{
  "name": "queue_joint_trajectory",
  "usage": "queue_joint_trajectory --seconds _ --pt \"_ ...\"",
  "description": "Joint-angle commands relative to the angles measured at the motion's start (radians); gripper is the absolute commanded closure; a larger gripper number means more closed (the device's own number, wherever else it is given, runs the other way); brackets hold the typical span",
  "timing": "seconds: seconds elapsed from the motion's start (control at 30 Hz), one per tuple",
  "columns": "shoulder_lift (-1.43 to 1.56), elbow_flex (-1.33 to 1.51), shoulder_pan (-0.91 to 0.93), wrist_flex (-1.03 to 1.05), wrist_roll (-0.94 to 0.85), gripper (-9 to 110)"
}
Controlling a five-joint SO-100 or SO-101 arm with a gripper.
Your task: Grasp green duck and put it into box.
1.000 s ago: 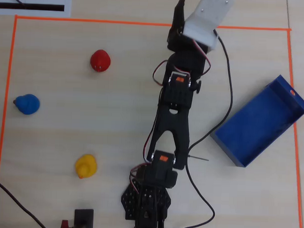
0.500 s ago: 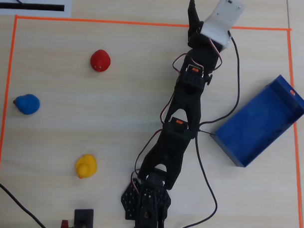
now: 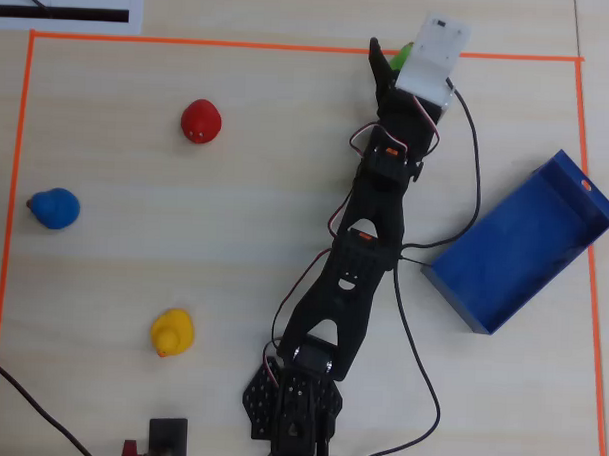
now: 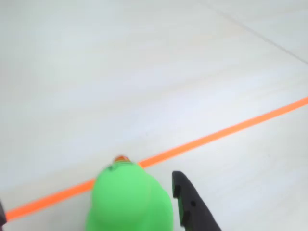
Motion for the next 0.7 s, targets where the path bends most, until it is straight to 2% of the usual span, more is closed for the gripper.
queue_joint_trajectory --seconds 0.0,0.37,0.67 --pt "-0.003 -0.051 0.012 -0.038 -0.051 57" --pt "-0.064 -0.067 0.012 -0.038 -0.11 59" --pt "-0.081 -0.101 0.008 0.054 -0.14 67"
